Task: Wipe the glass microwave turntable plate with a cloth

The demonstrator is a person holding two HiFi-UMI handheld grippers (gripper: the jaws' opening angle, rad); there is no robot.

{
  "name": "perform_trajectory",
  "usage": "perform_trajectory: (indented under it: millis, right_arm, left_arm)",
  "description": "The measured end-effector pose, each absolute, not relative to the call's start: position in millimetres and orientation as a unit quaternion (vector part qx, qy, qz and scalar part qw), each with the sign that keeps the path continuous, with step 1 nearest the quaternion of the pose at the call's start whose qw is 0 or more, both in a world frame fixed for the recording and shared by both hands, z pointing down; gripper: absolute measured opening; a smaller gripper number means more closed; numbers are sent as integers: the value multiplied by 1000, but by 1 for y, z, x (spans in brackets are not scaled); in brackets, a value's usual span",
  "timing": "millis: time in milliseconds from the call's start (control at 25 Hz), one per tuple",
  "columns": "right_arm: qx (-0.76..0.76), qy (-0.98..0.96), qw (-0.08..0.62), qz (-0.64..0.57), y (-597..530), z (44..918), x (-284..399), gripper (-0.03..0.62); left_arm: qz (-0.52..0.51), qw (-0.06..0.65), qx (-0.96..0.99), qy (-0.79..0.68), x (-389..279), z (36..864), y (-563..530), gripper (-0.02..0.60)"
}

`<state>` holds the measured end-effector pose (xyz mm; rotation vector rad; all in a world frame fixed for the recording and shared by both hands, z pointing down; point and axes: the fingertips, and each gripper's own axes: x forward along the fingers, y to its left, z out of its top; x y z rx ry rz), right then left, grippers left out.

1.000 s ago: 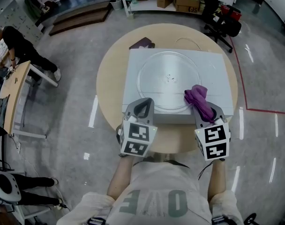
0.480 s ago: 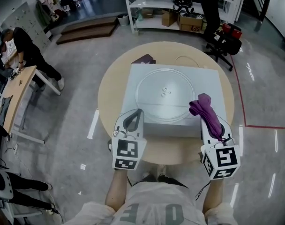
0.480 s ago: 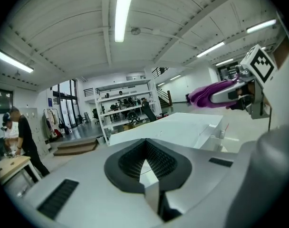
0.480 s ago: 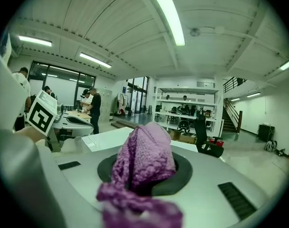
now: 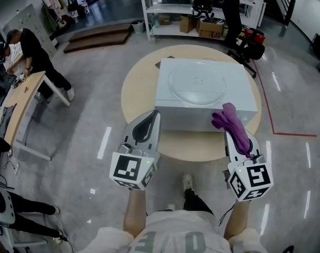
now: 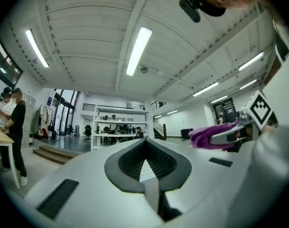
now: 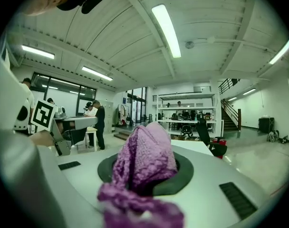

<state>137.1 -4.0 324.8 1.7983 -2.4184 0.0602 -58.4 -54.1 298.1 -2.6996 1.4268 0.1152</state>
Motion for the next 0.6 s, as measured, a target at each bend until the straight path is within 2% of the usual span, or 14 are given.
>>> perform_trajectory:
  millis: [160,320,600]
  right_arm:
    - [603,-795,25,55,46,330,103,48]
    - [598,-797,-11,87,90,332,85,48]
    - [595,-799,-11,85,151,338,75,48]
  left_arm:
    - [79,19,-877,473,-94,291,-10,3]
    - [81,11,-882,464,-103,301,34,3]
    - [62,33,-887,457,-99,306,97,3]
